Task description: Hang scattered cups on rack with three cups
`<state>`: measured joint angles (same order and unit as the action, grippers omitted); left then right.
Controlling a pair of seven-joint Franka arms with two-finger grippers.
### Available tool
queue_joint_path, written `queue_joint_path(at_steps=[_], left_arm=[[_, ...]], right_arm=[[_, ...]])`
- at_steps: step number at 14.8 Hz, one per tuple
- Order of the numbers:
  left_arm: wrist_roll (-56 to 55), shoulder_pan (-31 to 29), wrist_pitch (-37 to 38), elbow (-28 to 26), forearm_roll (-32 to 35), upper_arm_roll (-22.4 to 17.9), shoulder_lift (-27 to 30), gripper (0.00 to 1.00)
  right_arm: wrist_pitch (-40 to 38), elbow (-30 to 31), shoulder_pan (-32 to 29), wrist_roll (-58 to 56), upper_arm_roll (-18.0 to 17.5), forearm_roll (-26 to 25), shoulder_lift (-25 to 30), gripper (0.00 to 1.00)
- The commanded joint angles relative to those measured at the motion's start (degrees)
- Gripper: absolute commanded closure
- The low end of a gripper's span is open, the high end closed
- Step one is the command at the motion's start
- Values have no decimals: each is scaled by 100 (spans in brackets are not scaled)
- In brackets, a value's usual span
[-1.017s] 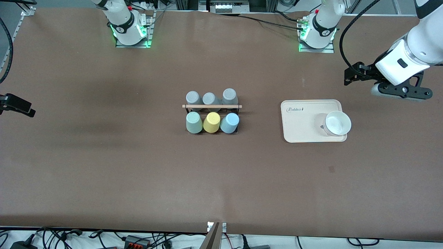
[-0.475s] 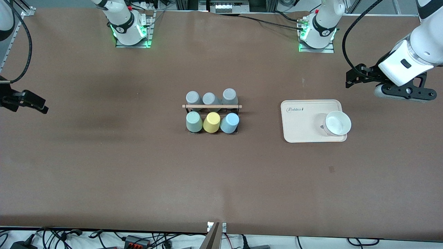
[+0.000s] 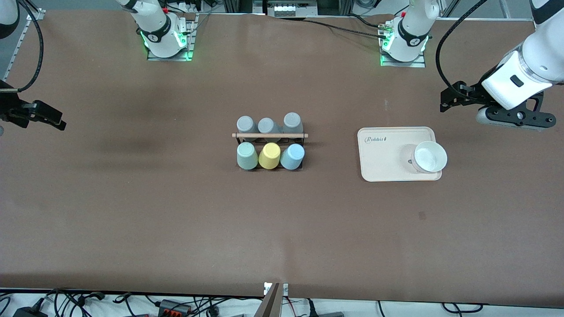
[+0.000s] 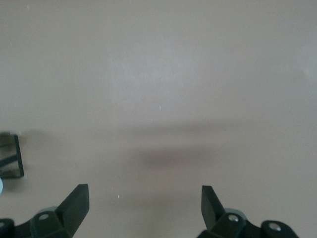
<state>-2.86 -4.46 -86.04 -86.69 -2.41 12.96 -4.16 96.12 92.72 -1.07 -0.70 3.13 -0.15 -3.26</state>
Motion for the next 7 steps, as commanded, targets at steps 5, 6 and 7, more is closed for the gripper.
queue_joint_path(at_steps=[5, 6, 7], left_arm=[[136, -20, 8, 100, 101, 22, -33, 0], [136, -20, 8, 100, 101, 22, -33, 0], [136, -28, 17, 100, 101, 13, -33, 0]], right_arm=[[188, 62, 28, -97, -5, 41, 80, 0], [188, 62, 37, -97, -5, 58, 80, 0], [145, 62, 46, -97, -14, 67, 106, 0]])
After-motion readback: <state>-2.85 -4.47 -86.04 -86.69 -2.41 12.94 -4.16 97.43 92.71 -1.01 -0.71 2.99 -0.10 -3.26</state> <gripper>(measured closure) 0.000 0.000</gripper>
